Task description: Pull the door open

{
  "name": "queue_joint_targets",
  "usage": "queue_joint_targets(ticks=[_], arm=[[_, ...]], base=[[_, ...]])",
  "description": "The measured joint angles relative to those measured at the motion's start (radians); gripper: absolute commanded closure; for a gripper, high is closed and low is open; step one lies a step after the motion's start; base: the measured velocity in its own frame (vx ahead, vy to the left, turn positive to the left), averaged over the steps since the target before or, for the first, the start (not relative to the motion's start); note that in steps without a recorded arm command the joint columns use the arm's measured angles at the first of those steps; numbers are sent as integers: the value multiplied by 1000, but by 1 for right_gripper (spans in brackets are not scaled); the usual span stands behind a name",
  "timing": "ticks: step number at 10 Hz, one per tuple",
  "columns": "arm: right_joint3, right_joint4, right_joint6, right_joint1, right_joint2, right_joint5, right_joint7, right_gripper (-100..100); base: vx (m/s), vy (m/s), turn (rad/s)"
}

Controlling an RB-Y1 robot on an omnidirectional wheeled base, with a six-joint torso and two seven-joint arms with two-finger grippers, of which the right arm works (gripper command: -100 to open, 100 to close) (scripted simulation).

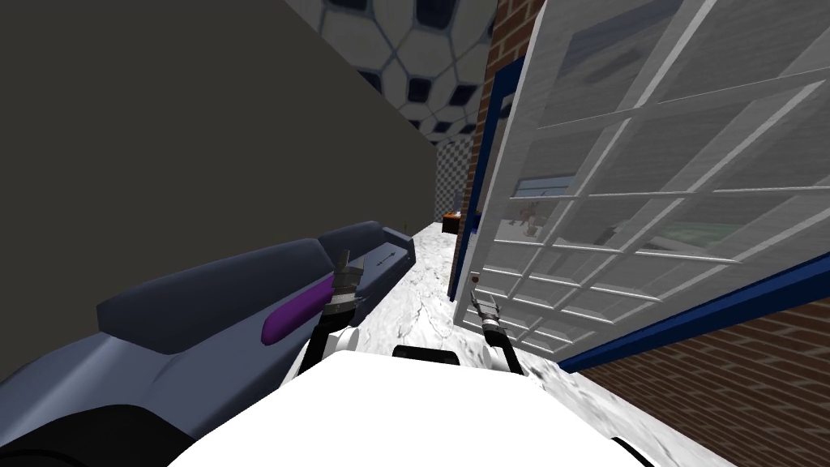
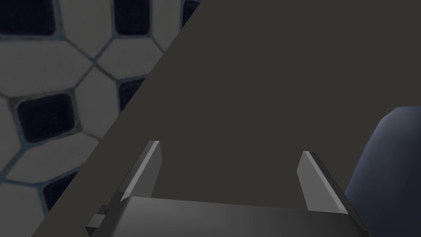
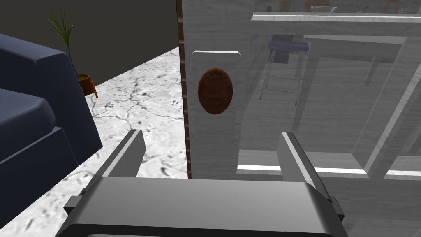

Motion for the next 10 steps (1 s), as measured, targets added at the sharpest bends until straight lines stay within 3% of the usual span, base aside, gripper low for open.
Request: queue_joint_targets(ticks=[1, 4, 6, 7, 10], arm=[[-3, 9, -7, 2, -11, -3, -14, -100], [-22, -25, -8, 49, -53, -18, -41, -100], [-22, 6, -25, 42, -60, -18, -60, -100], [-21, 10, -29, 41, -60, -18, -63, 100], [-22, 7, -24, 43, -62, -18, -59, 100]], base=[[239, 37, 161], [193, -21, 83], [51, -9, 9], [0, 0, 0], [-9, -2, -1]])
